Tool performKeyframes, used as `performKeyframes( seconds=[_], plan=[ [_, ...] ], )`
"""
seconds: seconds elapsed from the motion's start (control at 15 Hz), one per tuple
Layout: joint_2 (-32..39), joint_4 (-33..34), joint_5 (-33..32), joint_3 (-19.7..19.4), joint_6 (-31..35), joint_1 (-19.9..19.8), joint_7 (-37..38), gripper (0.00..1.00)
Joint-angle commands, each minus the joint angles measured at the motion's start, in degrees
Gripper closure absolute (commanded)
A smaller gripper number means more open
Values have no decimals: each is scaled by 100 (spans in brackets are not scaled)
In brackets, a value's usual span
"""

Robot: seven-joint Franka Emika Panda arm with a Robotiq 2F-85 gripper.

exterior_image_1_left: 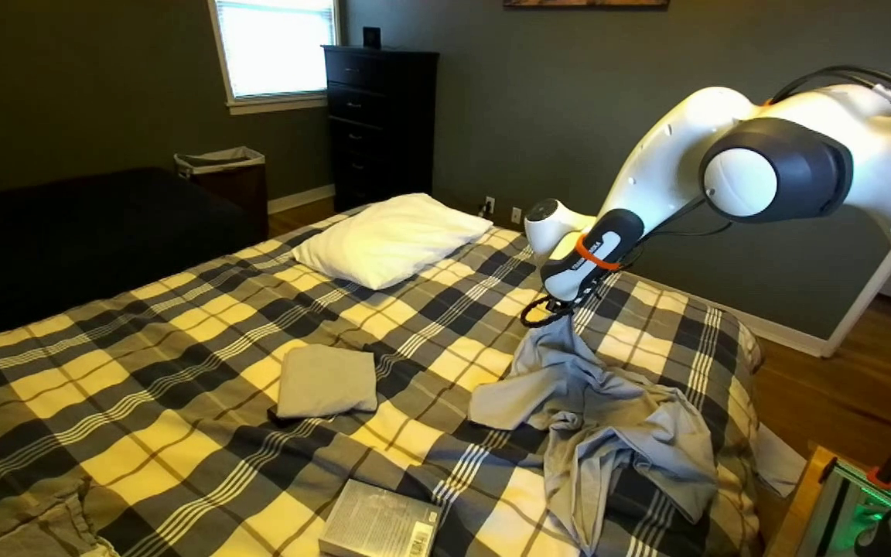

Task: Stretch out the brown cloth on the bed

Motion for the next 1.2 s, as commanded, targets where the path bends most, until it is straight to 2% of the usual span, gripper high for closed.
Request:
performKeyframes(
  seconds=[0.0,0.4,0.8,1.13],
  plan=[
    [250,360,-178,-519,279,5,798,100],
    [773,1206,-352,-1456,497,36,1704,100],
    [1467,2209,-248,-1866,195,35,2007,100],
    [1950,2854,-124,-2114,-604,-99,2443,100]
  ],
)
